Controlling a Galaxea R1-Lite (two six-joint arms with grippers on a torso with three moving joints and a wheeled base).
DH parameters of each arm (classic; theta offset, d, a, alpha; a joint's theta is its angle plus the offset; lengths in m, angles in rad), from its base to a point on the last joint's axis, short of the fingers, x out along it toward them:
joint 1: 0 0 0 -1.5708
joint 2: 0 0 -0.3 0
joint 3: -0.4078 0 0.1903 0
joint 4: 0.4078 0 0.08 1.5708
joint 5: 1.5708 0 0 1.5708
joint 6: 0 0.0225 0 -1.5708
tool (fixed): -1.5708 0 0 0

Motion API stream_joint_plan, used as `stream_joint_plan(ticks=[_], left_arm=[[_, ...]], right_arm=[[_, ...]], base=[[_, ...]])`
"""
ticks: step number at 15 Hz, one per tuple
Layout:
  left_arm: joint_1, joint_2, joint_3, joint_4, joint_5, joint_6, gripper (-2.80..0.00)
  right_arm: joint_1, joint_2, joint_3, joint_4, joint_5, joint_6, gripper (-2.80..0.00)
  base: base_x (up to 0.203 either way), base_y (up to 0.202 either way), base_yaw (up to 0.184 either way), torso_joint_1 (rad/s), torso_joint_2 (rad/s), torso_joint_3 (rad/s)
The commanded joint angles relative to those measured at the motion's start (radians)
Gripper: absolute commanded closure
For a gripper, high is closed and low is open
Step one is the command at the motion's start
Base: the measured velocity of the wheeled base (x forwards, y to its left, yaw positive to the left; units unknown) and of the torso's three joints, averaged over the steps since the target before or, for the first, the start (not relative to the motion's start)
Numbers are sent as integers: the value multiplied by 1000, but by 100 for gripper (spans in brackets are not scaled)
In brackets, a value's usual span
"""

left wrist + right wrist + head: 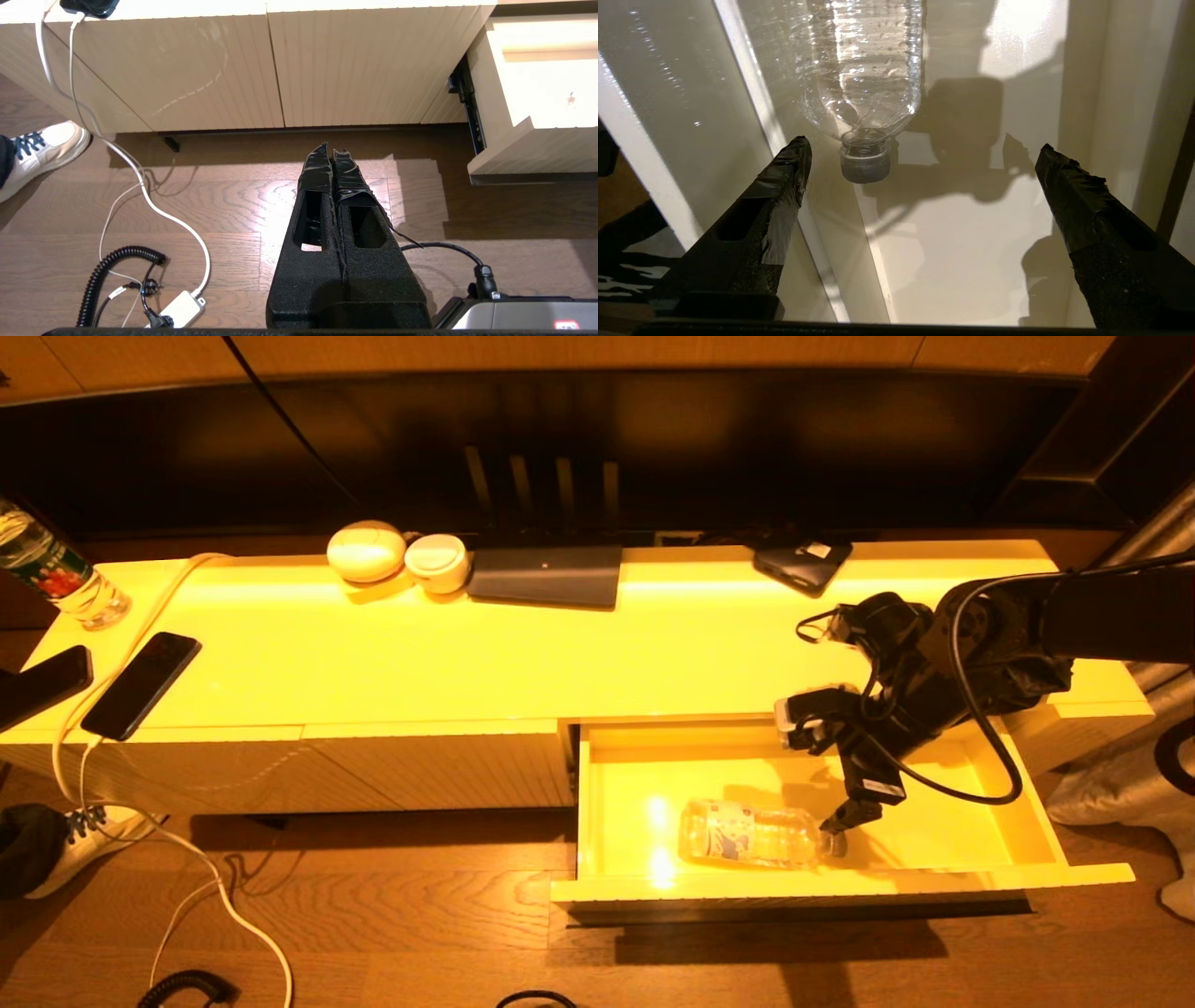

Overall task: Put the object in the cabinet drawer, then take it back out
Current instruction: Take the mineral water out of the drawer and put it on the table

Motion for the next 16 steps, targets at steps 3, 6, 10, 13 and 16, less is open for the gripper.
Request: stream_joint_plan(ticks=[3, 6, 10, 13, 16], left_arm=[[0, 0, 2, 0, 0, 0, 0], [0, 0, 2, 0, 0, 0, 0], [0, 0, 2, 0, 0, 0, 0], [0, 0, 2, 0, 0, 0, 0], [0, 0, 2, 0, 0, 0, 0]], right_arm=[[0, 21, -3, -21, 0, 23, -280], [3, 30, -3, -37, 1, 28, -280], [25, 47, -6, -37, 2, 31, -280], [40, 58, -23, -36, 2, 43, -280], [48, 68, -42, -35, 2, 45, -280]], base=[[0, 0, 0, 0, 0, 0], [0, 0, 0, 0, 0, 0], [0, 0, 0, 0, 0, 0], [0, 0, 0, 0, 0, 0], [0, 0, 0, 0, 0, 0]])
